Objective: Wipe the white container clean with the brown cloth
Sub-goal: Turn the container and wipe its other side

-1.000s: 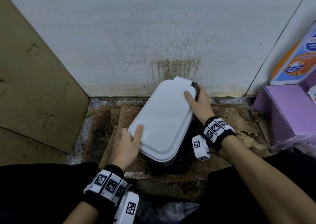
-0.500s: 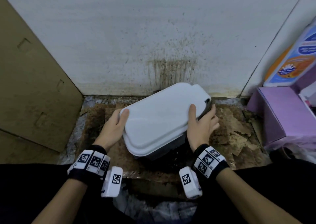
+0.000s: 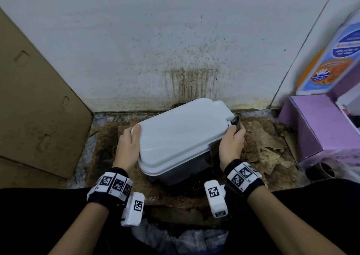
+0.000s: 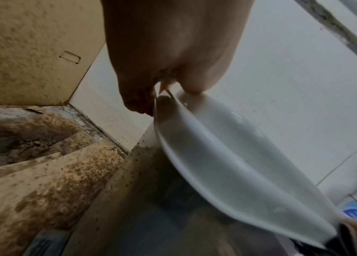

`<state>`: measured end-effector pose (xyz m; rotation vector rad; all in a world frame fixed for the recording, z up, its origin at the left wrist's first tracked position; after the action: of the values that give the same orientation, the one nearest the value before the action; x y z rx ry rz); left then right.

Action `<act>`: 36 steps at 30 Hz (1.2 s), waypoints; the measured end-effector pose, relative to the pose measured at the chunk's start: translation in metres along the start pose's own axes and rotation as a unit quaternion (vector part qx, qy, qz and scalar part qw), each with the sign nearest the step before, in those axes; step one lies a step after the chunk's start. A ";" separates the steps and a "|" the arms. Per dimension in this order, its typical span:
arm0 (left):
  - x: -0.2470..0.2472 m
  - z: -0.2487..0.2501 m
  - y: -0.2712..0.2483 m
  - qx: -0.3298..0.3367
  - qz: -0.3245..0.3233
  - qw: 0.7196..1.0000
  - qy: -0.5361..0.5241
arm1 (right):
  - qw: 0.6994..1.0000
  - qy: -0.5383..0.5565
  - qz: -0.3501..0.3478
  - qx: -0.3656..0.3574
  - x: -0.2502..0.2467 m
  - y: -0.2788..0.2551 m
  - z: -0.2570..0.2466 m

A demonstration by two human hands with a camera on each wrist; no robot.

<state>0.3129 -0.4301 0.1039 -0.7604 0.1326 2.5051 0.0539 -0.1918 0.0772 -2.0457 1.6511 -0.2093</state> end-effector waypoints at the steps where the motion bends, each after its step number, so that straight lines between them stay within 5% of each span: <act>1: 0.000 -0.003 -0.002 -0.010 0.005 1.000 0.005 | 1.000 0.011 -0.001 0.000 -0.002 0.007 -0.001; 7: 0.006 -0.013 -0.018 -0.054 0.005 0.998 0.032 | 0.996 -0.006 -0.041 -0.076 -0.003 0.037 -0.040; 15: 0.015 -0.015 -0.038 -0.043 -0.003 0.998 0.049 | 0.972 -0.085 -0.192 -0.109 0.024 0.042 -0.057; 28: 0.005 0.010 -0.003 0.044 -0.046 0.997 -0.043 | 0.993 -0.010 -0.070 -0.095 -0.017 0.007 -0.028; 36: 0.010 0.002 0.015 0.033 -0.113 0.992 -0.034 | 0.992 0.045 -0.081 -0.080 -0.024 -0.003 -0.007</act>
<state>0.2968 -0.4382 0.0992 -0.6251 0.0997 2.2973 0.0474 -0.1709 0.0887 -2.3254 1.6004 -0.2328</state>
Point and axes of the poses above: each hand's wrist, its own y-axis towards the middle knuckle, its own x-axis out of the palm, z = x × y, the point moved 9 cm from there along y, towards the middle knuckle, and after that the axes turned 9 degrees about x, right-handed, at the moved point
